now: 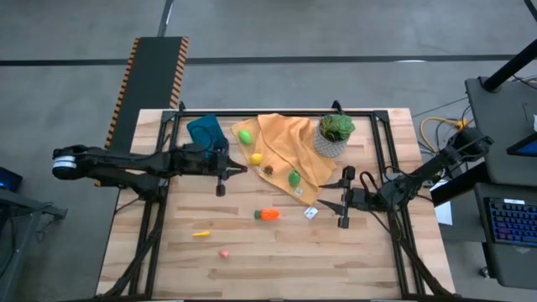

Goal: Pick and placing Produce into tupperware
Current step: Put the red cherry into the blue bin

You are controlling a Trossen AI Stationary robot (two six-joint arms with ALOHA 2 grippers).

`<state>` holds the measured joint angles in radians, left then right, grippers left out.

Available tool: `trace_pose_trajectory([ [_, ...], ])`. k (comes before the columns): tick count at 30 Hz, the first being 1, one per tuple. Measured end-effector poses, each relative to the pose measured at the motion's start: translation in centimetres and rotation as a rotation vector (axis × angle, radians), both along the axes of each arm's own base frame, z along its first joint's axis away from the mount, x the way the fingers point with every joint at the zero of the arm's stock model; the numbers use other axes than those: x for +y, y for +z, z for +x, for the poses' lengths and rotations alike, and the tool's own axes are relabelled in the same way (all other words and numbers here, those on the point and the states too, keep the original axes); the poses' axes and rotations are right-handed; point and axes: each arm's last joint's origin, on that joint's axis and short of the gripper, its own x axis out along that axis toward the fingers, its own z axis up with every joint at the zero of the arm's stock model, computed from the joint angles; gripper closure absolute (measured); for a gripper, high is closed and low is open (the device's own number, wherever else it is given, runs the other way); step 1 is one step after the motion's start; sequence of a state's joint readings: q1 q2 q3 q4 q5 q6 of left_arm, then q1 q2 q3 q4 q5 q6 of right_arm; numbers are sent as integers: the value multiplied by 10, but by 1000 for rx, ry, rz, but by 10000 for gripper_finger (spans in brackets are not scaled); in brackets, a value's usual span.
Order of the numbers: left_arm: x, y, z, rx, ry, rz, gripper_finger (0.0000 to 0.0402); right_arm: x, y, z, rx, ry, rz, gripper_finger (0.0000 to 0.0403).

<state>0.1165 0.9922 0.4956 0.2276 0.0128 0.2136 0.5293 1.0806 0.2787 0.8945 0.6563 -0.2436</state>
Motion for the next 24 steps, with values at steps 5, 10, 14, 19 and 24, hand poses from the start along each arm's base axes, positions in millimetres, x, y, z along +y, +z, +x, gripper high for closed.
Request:
trace_pose_trajectory([
  [5,2,1,-6,-6,107,32,396,0,0,0,1,0,0,216],
  [10,6,2,-8,-5,238,66,395,0,0,0,1,0,0,216],
  [14,11,1,-9,2,391,92,395,0,0,0,0,0,0,216],
  [19,14,0,-12,20,543,123,395,0,0,0,0,0,0,216],
  [24,18,-2,-16,33,730,150,396,0,0,0,0,0,0,216],
])
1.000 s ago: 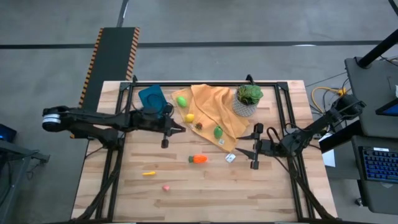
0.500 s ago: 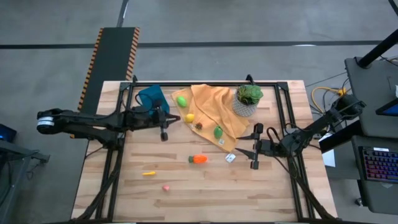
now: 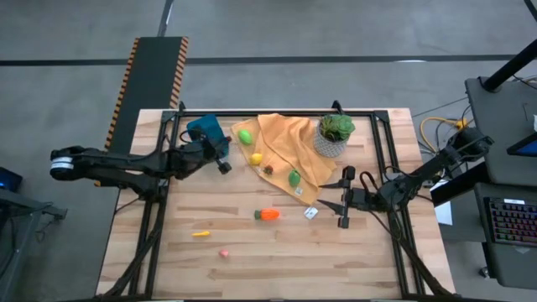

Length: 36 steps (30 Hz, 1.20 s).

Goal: Pick and placing Produce into tupperware
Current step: Put the red cherry into the blue bin

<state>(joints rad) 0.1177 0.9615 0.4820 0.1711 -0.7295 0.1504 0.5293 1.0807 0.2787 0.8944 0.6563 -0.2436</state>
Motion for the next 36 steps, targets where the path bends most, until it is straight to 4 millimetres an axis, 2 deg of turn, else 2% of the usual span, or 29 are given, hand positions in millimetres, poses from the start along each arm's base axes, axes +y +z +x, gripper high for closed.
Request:
trace_pose_trajectory([
  [5,3,-1,-5,7,183,36,396,0,0,0,0,0,0,216],
  [8,4,-2,-6,19,226,46,395,0,0,0,0,0,0,216],
  [24,7,-12,-12,116,276,35,395,0,0,0,0,0,0,216],
  [36,25,-24,-21,176,238,-130,395,0,0,0,0,0,0,216],
])
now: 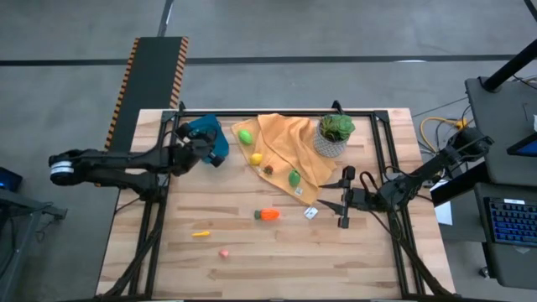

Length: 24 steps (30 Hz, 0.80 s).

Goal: Pick and placing Produce into tupperware
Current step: Put the red cherry into the blue bin

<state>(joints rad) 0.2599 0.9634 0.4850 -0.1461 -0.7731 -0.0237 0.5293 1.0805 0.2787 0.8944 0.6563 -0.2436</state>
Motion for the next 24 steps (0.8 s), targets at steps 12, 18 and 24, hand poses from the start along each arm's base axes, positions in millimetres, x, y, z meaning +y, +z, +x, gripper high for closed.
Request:
trace_pose_trajectory([
  [12,20,-2,-10,-10,-20,-227,395,0,0,0,0,-1,-1,216],
  [18,25,-6,-11,-11,-27,-283,395,0,1,0,-1,-1,-2,216],
  [24,31,-18,-6,27,-16,-345,395,0,2,1,-4,-1,-1,216],
])
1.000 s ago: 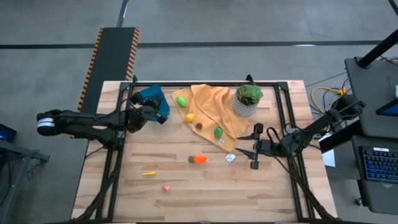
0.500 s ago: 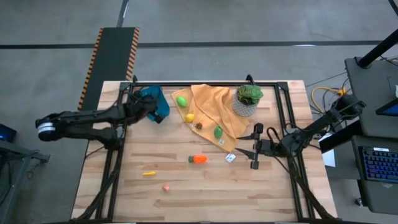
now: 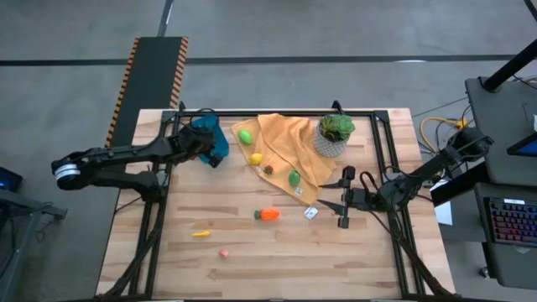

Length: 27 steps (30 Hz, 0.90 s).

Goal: Pick and placing Produce into tupperware
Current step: Put the red cherry into the blue bin

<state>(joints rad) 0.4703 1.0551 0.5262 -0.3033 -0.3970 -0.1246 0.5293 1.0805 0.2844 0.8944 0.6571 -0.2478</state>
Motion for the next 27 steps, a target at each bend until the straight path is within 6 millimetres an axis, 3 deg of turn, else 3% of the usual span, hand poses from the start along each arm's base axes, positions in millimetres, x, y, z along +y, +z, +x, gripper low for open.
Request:
trace_pose_trajectory([
  [8,6,-16,7,71,8,-37,395,0,0,0,1,-1,-7,216],
  [17,15,-11,25,85,5,-41,395,0,0,0,1,-1,-7,216],
  [27,17,-18,30,121,1,-58,395,0,0,0,2,-1,-8,216],
])
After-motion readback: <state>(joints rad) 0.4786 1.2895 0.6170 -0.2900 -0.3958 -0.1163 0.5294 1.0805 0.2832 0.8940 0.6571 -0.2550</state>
